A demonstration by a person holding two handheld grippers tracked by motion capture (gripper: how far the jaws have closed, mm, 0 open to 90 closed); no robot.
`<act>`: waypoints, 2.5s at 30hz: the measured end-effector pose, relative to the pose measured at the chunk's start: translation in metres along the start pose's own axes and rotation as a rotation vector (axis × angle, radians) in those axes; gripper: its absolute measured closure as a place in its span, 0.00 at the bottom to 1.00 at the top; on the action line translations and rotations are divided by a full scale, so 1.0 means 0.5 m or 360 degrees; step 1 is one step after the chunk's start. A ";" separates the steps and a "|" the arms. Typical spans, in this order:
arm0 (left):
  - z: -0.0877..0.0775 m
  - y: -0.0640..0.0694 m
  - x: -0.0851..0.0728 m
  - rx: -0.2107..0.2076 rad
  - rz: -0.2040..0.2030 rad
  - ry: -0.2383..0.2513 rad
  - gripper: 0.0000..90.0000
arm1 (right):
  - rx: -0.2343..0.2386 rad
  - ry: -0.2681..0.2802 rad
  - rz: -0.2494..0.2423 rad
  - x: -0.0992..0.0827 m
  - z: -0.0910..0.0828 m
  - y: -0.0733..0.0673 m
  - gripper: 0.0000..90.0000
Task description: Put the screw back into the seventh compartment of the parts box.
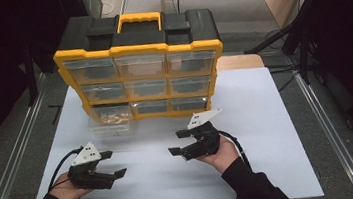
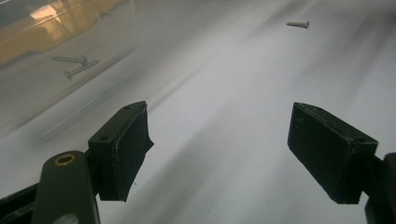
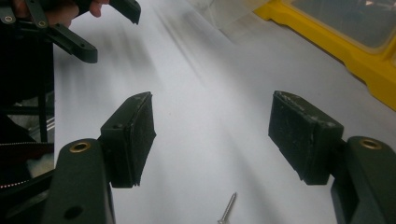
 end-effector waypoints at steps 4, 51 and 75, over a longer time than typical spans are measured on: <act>0.000 0.000 0.000 0.0001 -0.0002 0.0000 0.23 | -0.0013 -0.0012 0.0018 -0.012 -0.003 -0.001 0.37; -0.001 0.000 0.000 0.0005 0.0002 0.0003 0.23 | -0.0265 -0.0225 0.0047 -0.099 0.026 -0.008 0.66; -0.001 0.001 0.001 0.0004 0.0007 -0.0004 0.23 | -0.0396 -0.0304 0.0010 -0.102 0.042 -0.025 0.98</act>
Point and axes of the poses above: each handheld gripper's, and its own axes: z roughly forward along the jaws, x roughly out of its top, y roughly to its right, the point moved 3 cm from there along z, roughly forward along the jaws, and after that the axes turned 2 degrees about y, right-handed, at the moved point
